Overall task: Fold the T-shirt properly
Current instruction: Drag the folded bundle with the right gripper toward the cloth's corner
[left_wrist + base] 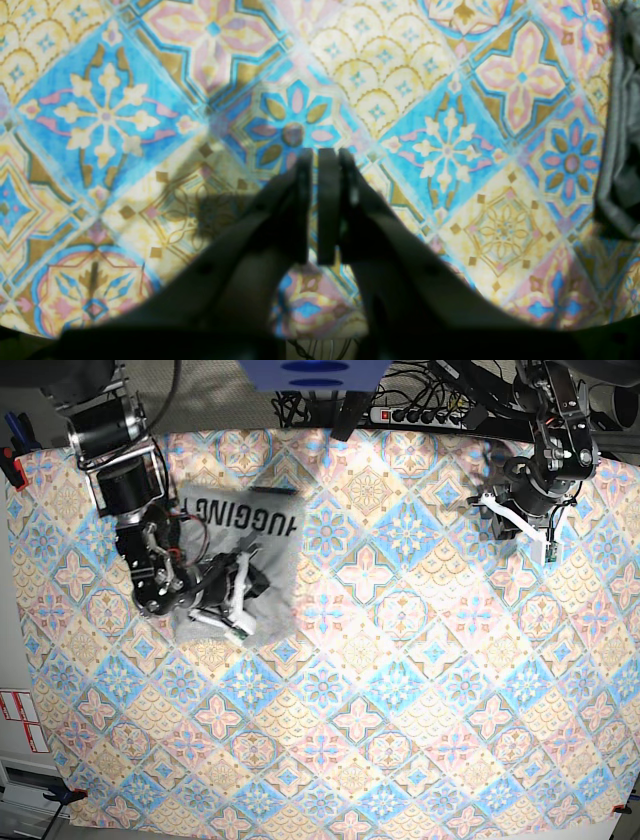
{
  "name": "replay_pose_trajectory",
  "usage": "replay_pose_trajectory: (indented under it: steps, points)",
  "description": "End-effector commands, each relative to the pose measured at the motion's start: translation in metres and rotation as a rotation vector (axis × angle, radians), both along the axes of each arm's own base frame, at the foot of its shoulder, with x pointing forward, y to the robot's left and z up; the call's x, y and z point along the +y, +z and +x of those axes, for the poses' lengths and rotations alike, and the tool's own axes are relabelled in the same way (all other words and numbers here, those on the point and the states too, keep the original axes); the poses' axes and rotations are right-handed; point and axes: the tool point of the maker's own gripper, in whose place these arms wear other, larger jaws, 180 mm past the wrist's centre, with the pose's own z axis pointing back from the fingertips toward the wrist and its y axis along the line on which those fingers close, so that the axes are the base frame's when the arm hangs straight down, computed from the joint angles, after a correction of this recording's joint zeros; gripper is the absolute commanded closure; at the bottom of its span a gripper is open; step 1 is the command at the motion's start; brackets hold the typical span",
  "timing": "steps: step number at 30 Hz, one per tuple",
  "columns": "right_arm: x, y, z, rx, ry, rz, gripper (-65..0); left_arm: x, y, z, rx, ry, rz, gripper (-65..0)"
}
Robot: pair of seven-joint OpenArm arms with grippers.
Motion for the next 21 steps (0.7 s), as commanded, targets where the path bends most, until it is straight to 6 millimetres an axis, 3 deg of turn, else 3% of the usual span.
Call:
replay_pose_trajectory:
  steps: [1,6,10,16,18,21]
  points:
    - [-0.030,0.004,0.014,-0.023,-0.012,-0.107,-4.5,0.002,0.008,0.005,-0.030,-0.007,0.009,0.0]
    - [-0.058,0.019,0.038,-0.090,0.014,-0.225,-4.5,0.002,0.008,0.005,-0.030,-0.007,0.009,0.0]
    - [-0.040,0.057,0.050,-0.205,0.046,-0.161,-4.5,0.001,0.008,0.005,-0.029,-0.007,0.007,0.0]
    - [-0.002,0.072,-0.003,-0.238,0.159,-0.131,-4.5,0.002,0.010,0.009,-0.037,-0.008,0.011,0.0]
    - [-0.003,0.073,-0.021,-0.236,0.150,-0.121,-4.5,0.003,0.011,0.012,-0.044,-0.009,0.016,0.0]
    - [-0.020,0.066,-0.045,-0.199,0.083,-0.122,-4.5,0.002,0.012,0.013,-0.047,-0.009,0.012,0.0]
